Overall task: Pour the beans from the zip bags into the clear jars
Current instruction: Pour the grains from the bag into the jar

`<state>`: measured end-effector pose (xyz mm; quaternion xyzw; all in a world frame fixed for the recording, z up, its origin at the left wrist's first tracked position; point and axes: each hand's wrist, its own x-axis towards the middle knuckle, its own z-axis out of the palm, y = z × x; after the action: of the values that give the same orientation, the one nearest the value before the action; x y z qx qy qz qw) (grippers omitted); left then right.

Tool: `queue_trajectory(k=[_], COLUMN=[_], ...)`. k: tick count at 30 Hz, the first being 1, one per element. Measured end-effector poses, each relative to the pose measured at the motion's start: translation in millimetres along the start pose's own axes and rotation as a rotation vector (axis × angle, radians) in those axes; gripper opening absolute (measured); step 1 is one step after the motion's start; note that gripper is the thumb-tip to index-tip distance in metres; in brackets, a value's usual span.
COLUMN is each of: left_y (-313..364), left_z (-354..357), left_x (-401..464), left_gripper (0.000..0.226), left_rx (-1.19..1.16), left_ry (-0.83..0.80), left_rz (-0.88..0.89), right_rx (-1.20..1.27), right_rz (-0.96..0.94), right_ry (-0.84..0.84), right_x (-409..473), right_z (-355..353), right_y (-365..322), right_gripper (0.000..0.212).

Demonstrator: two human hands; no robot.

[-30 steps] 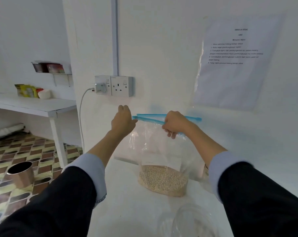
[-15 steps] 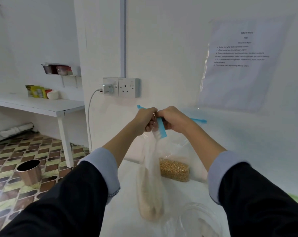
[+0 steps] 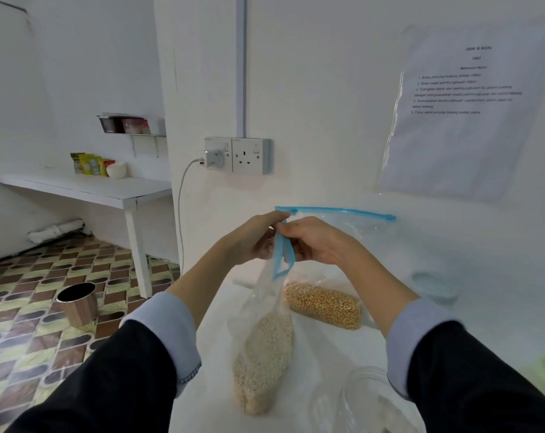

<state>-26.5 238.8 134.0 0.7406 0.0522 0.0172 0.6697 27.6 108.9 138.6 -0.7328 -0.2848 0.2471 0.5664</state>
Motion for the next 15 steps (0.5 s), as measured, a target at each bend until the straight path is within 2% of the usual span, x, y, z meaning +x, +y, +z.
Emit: queue_trajectory(k=[4,7,8,11,15], left_y=[-1.9,0.1,1.5,6.1,8.7], left_z=[-5.9,-14.8,-19.0,-37.7,-74.8], left_x=[-10.8,-14.5,-16.2,-17.9,-27.3], left_gripper=[0.032,0.018,0.014,0.014,0.019], left_rx=[0.094,0.066,0.074,0.322,0.646], left_ry=[-0.017,-0.07,-0.061,0.129,0.344], left_rz=[0.05,0.047,0.043,0.054,0.069], right_rx=[0.217,0.187,0.119,-0.203,-0.657], right_rz=[-0.027,-0.011,0.003,0.016,0.118], right_ry=[-0.144,-0.112,-0.046,0.196,0.3], right_x=[-4.0,-6.9,-8.9,-14.5,-25.8], right_z=[1.4,6.7,8.3,0.1,-32.5], right_y=[6.4,3.7,0.9,-5.9,-9.4], right_gripper=[0.026,0.025,0.022,0.021,0.027])
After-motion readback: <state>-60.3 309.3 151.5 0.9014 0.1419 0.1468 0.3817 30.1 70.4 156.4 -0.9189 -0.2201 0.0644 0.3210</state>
